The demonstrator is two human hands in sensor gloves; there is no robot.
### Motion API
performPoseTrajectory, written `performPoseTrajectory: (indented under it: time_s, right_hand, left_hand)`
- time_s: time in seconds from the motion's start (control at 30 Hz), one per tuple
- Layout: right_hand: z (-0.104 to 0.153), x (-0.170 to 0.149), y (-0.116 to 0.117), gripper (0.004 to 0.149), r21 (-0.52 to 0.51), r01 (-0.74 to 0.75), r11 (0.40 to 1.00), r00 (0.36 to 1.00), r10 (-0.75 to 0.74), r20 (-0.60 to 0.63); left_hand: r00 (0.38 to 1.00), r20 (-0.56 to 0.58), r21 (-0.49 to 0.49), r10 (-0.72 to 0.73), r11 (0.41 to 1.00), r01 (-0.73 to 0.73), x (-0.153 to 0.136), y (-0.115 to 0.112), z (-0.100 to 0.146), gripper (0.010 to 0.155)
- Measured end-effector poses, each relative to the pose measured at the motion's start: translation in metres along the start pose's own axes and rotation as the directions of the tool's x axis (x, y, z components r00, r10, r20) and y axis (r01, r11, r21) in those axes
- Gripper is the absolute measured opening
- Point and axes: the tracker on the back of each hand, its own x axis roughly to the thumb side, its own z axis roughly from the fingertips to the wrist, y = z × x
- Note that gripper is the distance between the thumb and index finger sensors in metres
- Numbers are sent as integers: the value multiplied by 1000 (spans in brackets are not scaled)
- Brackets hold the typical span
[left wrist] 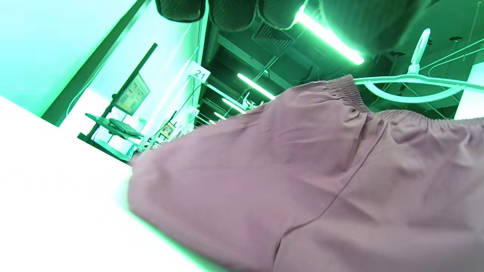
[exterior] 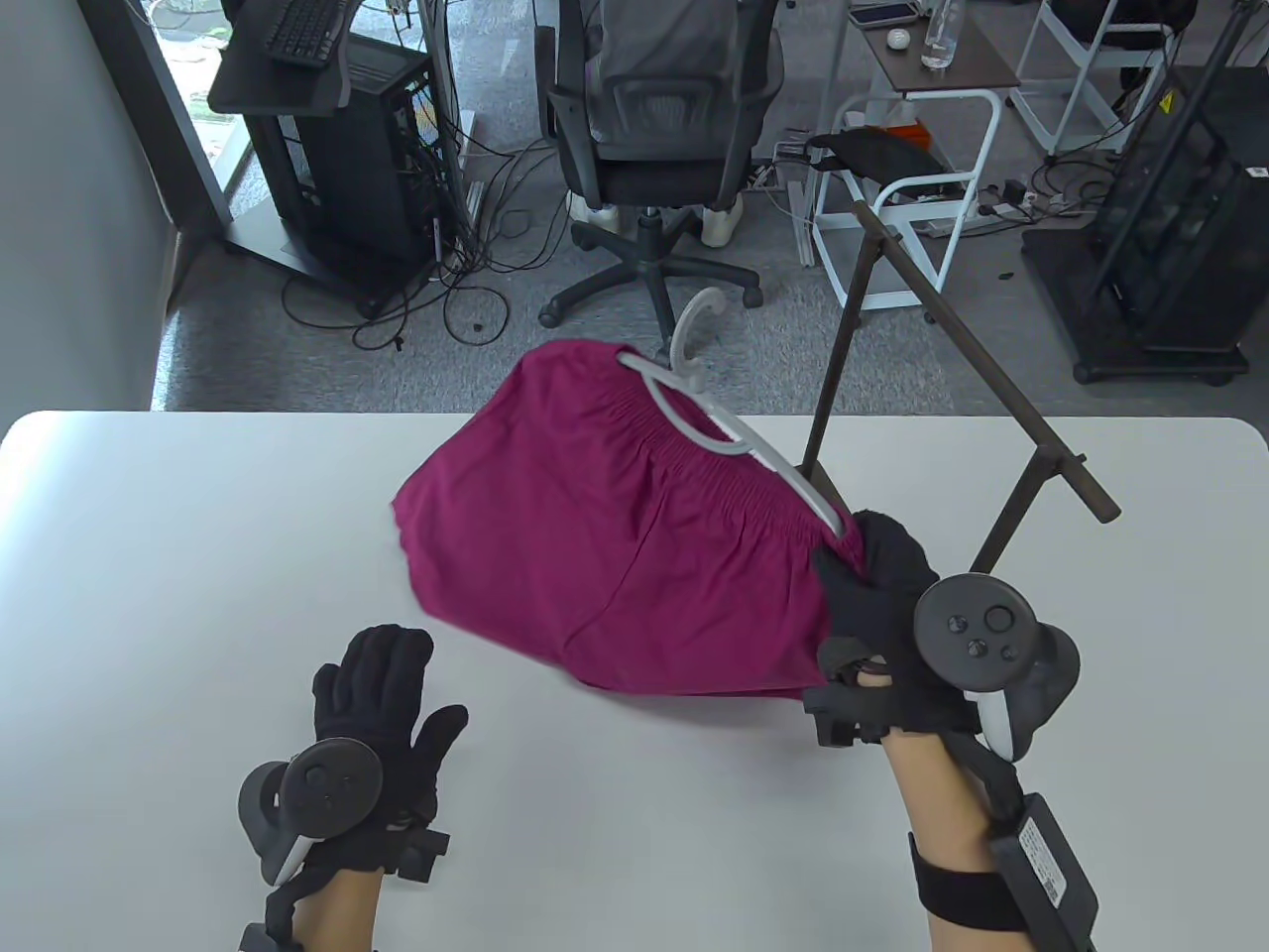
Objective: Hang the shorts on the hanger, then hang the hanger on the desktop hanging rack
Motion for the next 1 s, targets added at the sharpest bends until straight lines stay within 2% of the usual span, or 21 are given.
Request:
performPoseTrajectory:
  time_s: [0.17,0.27,0.63,0.87,1.0]
  right_hand:
    - [-15,15,-24,58,-89,-32,995,997,26,-74]
    - [-19,15,-30,59,-113,-54,992,992,40,-122]
    - [-19,-31,-24,60,-85,-131,988,938,96,-333]
    - [-11,-53,-19,60,-48,-142,989,922,114,-370]
    - [-9,-59,-19,60,-48,-196,979,917,166,-363]
  left_hand:
    - [1000,5,-8,-2,1000,2,0,-1,0,81]
    - [1000,9,-10,0,1000,1,1,-1,0,81]
    - [1000,19,-29,-6,1000,7,3,-4,-1,81]
    - [1000,19,-45,-16,999,17,4,-6,-1,82]
    - [1000,19,-52,-21,998,22,4,-6,-1,82]
